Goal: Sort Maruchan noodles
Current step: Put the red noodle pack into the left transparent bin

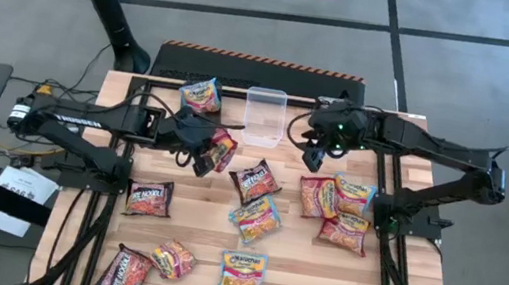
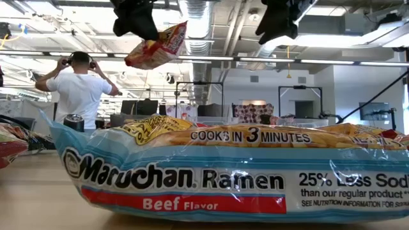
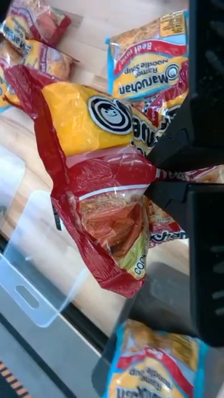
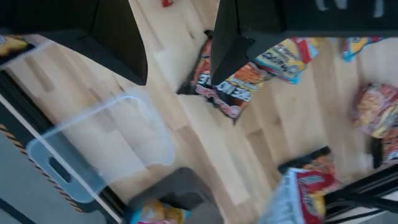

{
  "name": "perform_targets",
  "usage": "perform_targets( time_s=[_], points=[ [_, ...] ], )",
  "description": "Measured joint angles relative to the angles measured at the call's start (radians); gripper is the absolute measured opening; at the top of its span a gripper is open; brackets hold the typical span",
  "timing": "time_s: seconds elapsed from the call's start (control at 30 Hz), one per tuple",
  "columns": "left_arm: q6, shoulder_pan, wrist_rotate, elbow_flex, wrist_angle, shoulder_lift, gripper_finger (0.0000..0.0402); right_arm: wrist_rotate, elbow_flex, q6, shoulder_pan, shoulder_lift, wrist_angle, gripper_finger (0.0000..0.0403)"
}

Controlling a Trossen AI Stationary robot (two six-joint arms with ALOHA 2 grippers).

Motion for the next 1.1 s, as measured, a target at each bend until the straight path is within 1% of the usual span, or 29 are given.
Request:
perform_targets(
  time_s=[0.33,0.43,0.5,0.6,0.77,0.9,1.1],
  points=[
    [-0.004,-0.001,0.0,-0.148,0.225,0.0,0.0,0.001,0.0,0.075,0.104,0.0,0.051,0.0201],
    [-0.004,-0.001,0.014,-0.192,0.323,0.0,0.0,0.001,0.0,0.093,0.131,0.0,0.052,0.0201],
    [-0.005,-0.001,0.034,-0.202,0.358,0.0,0.0,0.001,0.0,0.106,0.142,0.0,0.051,0.0201],
    [0.003,-0.005,0.037,-0.208,0.41,0.001,0.0,0.002,0.0,0.107,0.16,0.0,0.052,0.0203],
    [0.034,-0.006,0.056,-0.208,0.515,0.001,0.0,0.002,0.0,0.117,0.171,0.0,0.064,0.0221],
    [0.043,-0.006,0.067,-0.208,0.576,0.001,0.0,0.03,0.0,0.124,0.169,0.0,0.138,0.0235],
    [0.043,-0.001,0.04,-0.208,0.678,0.002,0.0,0.036,0.0,0.116,0.17,0.0,0.246,0.0233]
  ],
)
